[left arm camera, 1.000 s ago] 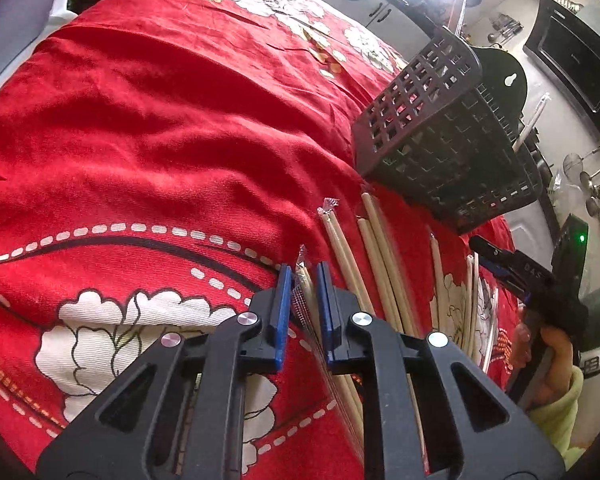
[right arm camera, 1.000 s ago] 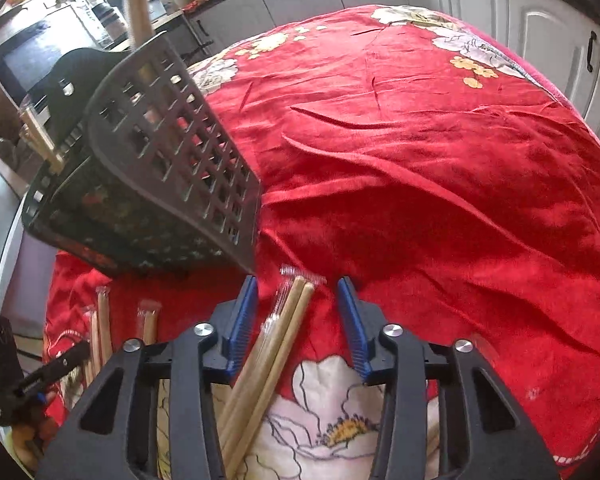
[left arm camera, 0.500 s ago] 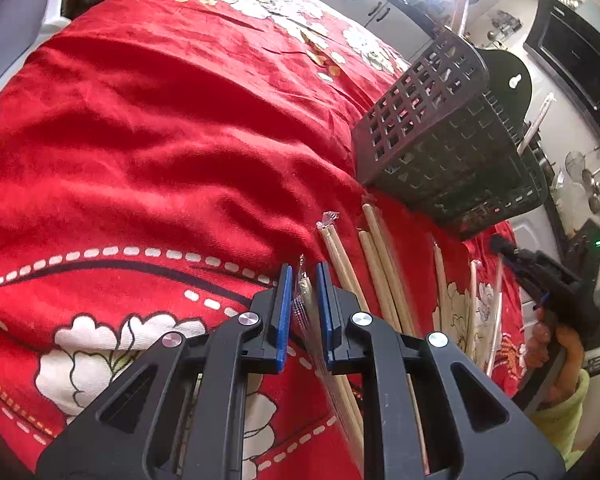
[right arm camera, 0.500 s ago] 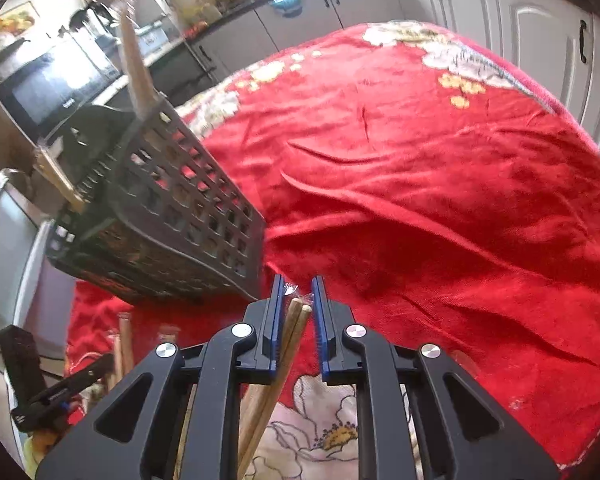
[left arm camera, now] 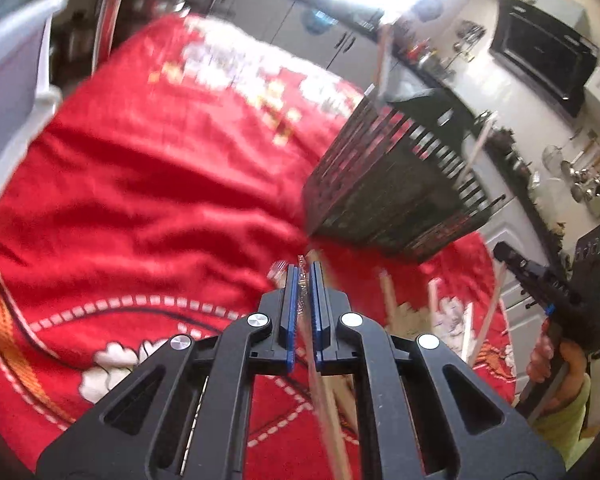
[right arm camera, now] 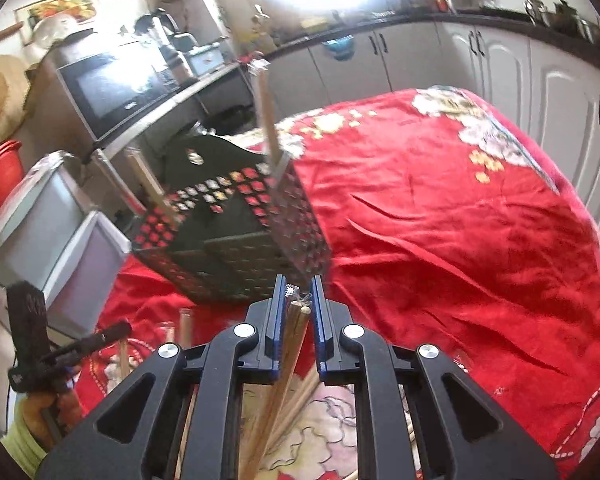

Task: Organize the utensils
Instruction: 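Carry the chopsticks in the right tool over the caddy while the left tool carries its own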

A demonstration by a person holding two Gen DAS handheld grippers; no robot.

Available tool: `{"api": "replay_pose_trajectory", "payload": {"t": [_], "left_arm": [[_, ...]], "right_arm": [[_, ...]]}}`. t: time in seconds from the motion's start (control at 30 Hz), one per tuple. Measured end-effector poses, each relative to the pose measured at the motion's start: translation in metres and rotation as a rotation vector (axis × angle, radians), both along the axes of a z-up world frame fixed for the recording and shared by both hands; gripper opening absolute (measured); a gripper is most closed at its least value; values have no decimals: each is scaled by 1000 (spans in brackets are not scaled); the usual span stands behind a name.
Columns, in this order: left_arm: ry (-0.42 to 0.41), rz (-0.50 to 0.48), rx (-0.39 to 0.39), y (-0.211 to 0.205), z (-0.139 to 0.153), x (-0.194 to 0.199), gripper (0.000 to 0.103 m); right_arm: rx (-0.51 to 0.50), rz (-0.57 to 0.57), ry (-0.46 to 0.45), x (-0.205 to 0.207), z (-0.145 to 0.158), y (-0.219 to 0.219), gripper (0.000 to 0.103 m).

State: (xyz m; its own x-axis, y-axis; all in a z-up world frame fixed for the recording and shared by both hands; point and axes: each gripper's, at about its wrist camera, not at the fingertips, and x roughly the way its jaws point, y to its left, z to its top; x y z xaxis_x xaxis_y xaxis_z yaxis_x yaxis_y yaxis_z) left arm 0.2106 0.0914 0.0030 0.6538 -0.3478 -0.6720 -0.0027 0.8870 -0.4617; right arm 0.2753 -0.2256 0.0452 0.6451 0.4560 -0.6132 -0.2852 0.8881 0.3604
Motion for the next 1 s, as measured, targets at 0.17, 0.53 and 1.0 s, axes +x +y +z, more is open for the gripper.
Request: {"api": "replay_pose_trajectory", "payload": {"t": [0.17, 0.53, 1.0], "left_arm": [[-99, -13, 19, -5, 41, -3, 2], [-221, -64, 14, -26, 91, -2, 2], [-346, -129, 17, -51, 145, 9, 2]], "right_arm": [[19, 42, -61, -15, 22, 8, 11], [-14, 91, -215, -49, 68, 24, 11], [-53, 52, -355, -57, 104, 24, 11]]}}
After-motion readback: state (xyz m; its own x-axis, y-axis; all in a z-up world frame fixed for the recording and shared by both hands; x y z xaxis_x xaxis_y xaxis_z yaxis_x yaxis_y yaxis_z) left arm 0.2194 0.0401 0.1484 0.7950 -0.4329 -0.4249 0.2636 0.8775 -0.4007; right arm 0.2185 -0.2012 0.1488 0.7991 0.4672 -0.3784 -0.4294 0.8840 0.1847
